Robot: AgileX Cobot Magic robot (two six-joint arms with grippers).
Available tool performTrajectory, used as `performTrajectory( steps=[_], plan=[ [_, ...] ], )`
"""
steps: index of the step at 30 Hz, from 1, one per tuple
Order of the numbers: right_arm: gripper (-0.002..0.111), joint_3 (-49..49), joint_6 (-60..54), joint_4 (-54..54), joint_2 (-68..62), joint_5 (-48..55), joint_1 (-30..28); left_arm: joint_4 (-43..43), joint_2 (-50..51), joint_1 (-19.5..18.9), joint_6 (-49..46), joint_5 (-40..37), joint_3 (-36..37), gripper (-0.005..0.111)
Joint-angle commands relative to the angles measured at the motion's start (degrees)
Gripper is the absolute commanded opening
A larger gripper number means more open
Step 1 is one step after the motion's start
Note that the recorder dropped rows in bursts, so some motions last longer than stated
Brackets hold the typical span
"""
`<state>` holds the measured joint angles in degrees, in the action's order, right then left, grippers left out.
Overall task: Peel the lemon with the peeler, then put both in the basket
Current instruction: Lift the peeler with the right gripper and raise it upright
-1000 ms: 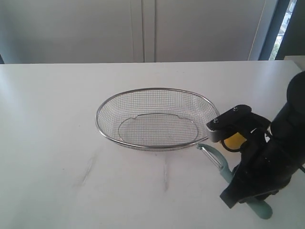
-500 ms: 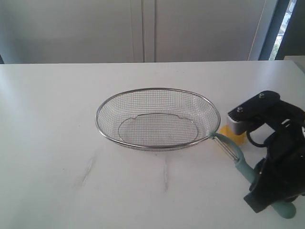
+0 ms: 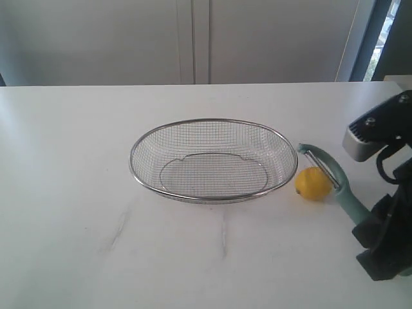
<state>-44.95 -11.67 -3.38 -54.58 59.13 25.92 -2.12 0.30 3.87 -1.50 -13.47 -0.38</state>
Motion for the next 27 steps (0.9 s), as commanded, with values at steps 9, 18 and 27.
performTrajectory(
  steps=[9,18,27],
  plan=[
    [0.0,-0.3,1.7,0.9,8.3,-5.6,-0.2,-0.7,-0.3,0.3,0.0,0.1,0.4,0.0],
    [0.0,-0.3,6.9,0.9,8.3,-7.7,-0.2,-0.7,-0.3,0.3,0.0,0.1,0.4,0.0],
    [0.0,-0.3,16.1,11.4,8.3,-6.7,-0.2,-0.7,-0.3,0.3,0.0,0.1,0.4,0.0]
  ],
)
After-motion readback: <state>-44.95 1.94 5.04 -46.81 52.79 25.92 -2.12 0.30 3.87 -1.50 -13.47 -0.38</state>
